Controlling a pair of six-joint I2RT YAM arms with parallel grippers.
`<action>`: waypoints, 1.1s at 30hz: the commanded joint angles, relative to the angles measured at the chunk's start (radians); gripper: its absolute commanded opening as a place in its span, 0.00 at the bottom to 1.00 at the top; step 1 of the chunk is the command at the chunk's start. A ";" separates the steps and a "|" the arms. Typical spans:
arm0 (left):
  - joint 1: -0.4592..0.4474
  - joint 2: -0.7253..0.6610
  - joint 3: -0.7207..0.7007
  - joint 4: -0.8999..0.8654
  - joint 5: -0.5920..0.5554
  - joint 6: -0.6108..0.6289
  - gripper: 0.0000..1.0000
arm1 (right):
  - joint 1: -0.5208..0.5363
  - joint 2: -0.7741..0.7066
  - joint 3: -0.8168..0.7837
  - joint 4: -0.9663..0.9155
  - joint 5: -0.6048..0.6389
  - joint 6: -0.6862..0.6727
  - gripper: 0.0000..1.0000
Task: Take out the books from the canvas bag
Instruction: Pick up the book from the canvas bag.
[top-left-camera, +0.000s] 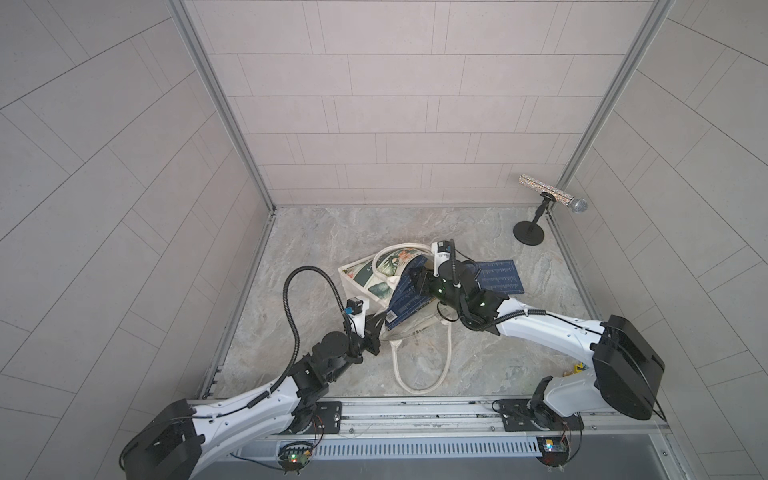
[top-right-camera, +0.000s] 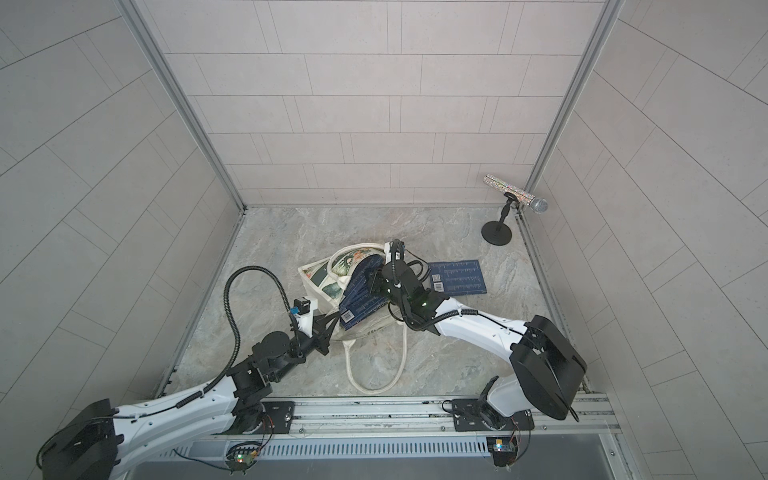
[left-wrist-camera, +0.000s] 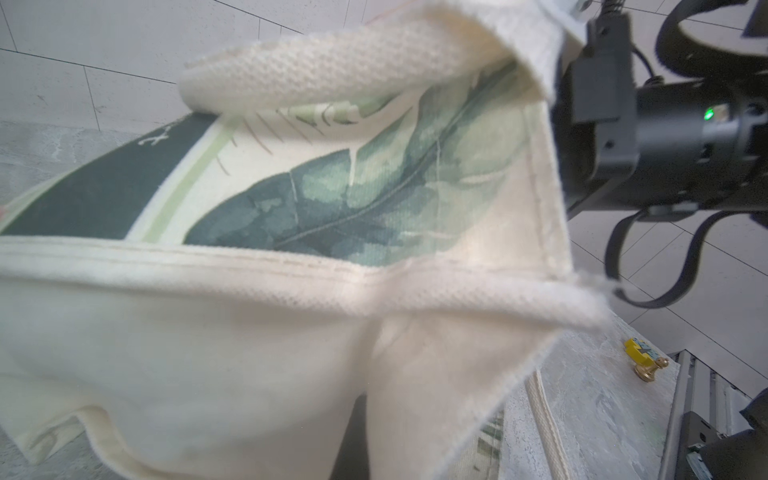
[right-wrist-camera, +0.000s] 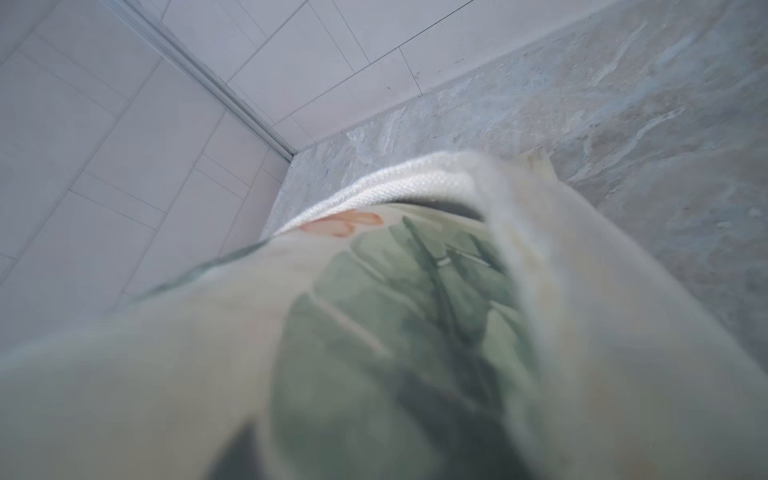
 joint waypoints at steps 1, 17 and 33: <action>-0.005 -0.008 0.008 0.049 0.013 0.017 0.00 | 0.004 0.021 -0.023 0.077 -0.023 -0.007 0.42; -0.005 0.003 0.008 0.064 0.032 0.026 0.00 | 0.097 0.135 -0.014 0.154 0.162 0.102 0.64; -0.006 0.006 0.009 0.067 0.052 0.031 0.00 | 0.095 0.285 0.098 0.128 0.185 0.216 0.41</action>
